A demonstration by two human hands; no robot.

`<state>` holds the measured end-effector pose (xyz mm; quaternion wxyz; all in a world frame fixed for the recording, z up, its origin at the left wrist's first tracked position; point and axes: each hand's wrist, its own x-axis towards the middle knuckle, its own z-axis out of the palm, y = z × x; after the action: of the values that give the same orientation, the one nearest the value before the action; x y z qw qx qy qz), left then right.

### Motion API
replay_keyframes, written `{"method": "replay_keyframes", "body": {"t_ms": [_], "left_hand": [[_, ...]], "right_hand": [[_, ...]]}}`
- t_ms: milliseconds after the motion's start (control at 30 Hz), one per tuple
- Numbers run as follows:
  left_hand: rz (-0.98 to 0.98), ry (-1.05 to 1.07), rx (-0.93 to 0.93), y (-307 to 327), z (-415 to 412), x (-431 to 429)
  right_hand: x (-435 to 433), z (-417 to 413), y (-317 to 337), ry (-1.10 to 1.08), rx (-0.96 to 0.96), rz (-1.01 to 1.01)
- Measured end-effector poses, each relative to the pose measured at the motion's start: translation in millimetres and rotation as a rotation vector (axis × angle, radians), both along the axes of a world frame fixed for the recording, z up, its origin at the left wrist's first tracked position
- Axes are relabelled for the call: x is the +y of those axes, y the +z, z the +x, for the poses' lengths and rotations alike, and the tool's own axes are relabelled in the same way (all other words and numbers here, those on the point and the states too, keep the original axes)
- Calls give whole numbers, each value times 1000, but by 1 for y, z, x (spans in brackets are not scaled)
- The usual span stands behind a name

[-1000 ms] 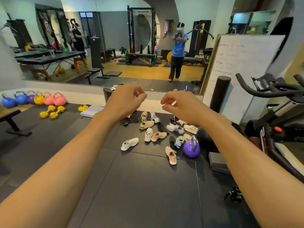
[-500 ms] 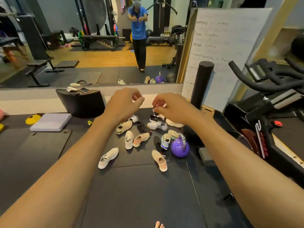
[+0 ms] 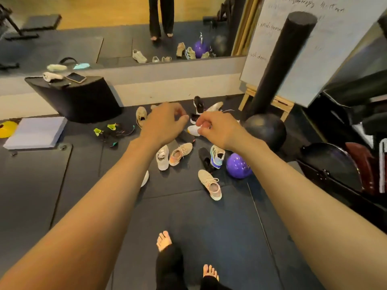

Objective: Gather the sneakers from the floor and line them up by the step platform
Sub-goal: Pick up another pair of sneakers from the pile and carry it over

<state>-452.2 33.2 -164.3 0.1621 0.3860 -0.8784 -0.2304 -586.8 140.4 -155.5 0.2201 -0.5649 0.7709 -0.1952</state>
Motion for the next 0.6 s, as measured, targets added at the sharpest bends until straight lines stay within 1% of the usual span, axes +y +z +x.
{"method": "replay_keyframes", "body": {"t_ms": [133,267,433,600], "left_hand": [[83,-38,-2,-84,-31,-63],[164,-19,22,-195,-60,-110],[255,-35,1,-370,-96,-128],[345,-67,-31,-556,-115,-127]], "right_hand": [[-51,-24,-79,-108,-36,62],[-88,-51,-189,-220,-82,145],[-114,-69,-356,-332,-220,179],[-123,-81,-540,-344,-179,294]]}}
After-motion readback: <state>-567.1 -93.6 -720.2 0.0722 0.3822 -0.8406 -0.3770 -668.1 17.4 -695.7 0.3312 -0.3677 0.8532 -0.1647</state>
